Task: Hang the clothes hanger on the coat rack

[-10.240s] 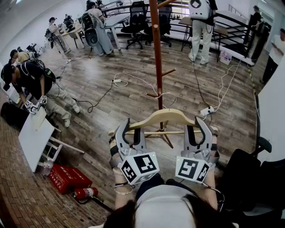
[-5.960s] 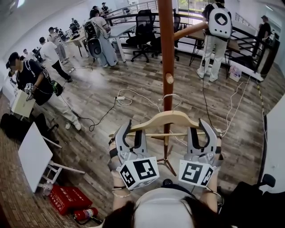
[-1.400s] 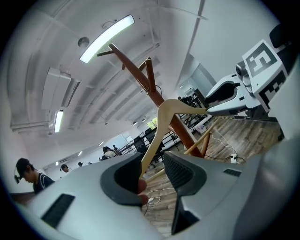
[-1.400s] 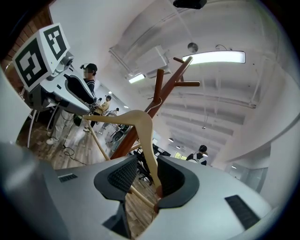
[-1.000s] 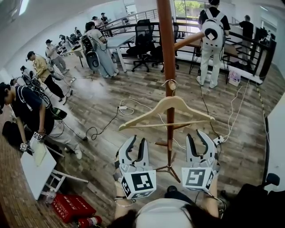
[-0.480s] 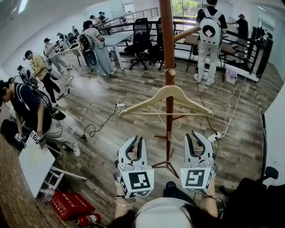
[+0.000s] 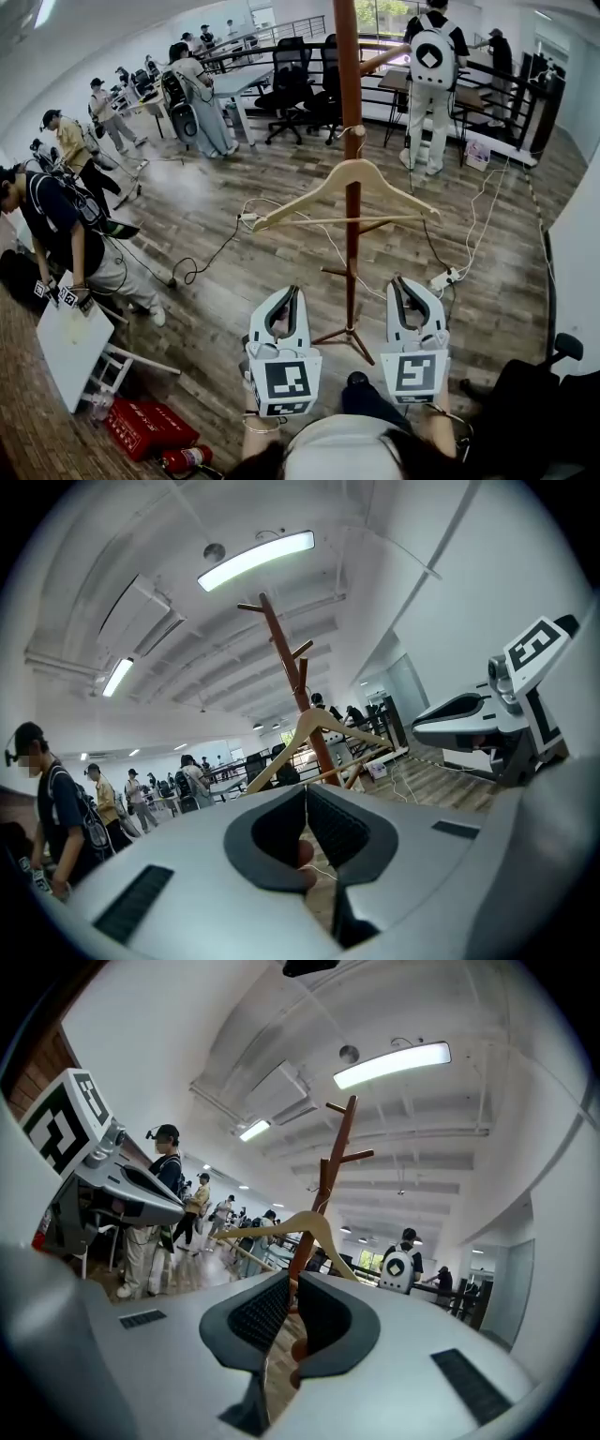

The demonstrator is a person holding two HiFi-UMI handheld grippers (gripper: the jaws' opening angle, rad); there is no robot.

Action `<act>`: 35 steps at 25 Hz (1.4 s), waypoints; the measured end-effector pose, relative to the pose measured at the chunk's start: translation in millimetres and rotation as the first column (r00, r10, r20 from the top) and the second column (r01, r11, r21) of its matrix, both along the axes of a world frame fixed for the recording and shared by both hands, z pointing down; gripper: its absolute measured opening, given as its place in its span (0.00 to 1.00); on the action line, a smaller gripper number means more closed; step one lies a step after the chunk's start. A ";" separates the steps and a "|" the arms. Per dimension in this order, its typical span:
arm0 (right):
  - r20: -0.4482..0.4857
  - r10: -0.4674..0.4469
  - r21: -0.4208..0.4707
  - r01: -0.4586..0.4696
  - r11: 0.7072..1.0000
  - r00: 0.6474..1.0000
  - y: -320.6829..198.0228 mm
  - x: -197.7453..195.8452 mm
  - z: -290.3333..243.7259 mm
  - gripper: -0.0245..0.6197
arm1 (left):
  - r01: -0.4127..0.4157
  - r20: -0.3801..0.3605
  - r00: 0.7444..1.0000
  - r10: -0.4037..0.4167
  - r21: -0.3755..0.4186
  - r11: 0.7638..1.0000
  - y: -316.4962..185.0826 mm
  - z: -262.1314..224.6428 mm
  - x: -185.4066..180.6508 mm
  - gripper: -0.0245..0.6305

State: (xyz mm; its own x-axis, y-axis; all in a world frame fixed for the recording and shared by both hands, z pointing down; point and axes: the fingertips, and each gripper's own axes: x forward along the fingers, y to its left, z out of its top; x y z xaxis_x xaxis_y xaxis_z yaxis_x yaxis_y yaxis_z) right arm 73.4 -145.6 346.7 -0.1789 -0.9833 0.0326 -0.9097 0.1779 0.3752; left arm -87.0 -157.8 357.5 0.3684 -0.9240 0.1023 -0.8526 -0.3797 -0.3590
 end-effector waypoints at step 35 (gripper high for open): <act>0.208 -0.025 -0.046 0.035 0.998 0.978 142.3 -17.0 20.9 0.10 | -0.079 -0.067 0.995 0.078 -0.021 0.997 139.9 10.0 -6.6 0.05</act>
